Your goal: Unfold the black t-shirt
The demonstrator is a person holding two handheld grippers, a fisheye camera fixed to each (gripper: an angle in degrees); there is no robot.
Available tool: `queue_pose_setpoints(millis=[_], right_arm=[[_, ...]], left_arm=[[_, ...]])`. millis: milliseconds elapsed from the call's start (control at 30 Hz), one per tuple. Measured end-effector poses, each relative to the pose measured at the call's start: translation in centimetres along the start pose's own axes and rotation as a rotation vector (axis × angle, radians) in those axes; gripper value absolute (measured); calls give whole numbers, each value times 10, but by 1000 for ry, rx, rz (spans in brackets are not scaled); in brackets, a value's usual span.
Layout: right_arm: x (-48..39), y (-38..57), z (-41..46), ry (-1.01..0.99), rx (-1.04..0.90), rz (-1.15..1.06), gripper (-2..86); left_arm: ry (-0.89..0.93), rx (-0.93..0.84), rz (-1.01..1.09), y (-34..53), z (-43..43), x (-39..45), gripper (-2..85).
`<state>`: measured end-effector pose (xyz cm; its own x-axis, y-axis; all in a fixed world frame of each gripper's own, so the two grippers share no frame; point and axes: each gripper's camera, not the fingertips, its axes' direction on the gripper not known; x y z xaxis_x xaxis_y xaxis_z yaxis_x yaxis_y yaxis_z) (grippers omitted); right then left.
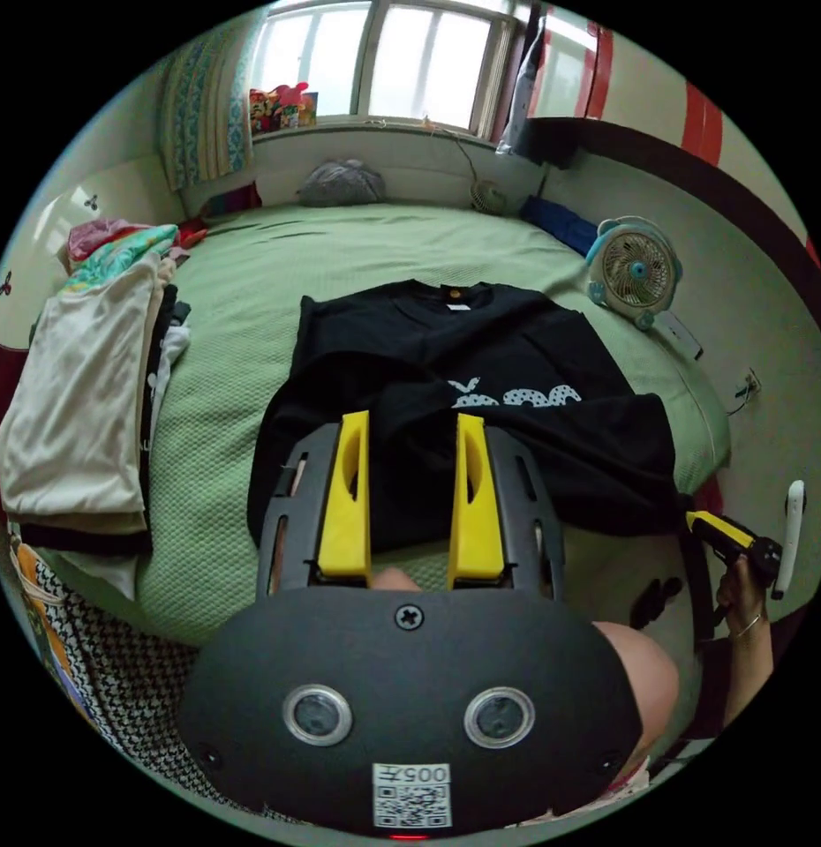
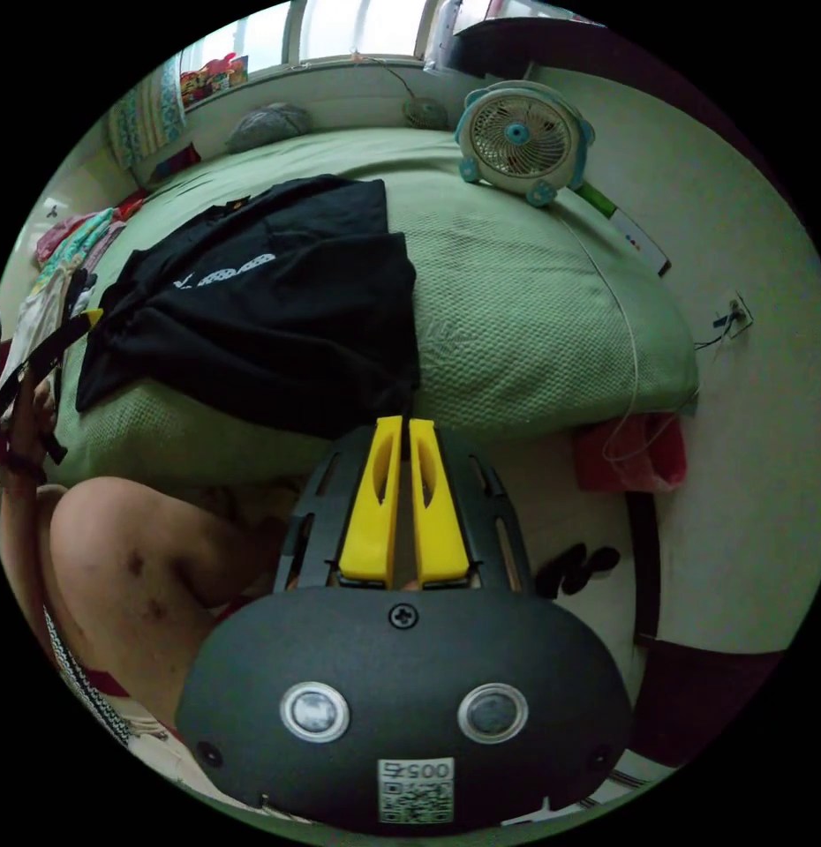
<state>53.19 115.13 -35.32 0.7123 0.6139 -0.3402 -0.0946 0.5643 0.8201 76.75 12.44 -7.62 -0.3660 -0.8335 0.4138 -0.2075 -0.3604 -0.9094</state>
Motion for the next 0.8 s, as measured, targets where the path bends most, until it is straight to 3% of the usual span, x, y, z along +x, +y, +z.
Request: queue_pose_setpoints(millis=[133,267,433,600,800], right_arm=[[16,20,-1,-38,-29,40,-14],[28,37,-7,-72,-33,51,-14],[36,50,-21,-84,-30,88,-14],[42,64,-43,-93,-5,93,-15],[63,79,-78,-174,45,146,-15]], left_arm=[[13,-53,-35,-7,7,-2,134],[-63,-239,-85,-9,27,-2,119],[-47,-211,-231,5,2,-13,63],[104,-192,-302,20,-45,-32,44],[161,-180,-167,31,-119,-45,35]])
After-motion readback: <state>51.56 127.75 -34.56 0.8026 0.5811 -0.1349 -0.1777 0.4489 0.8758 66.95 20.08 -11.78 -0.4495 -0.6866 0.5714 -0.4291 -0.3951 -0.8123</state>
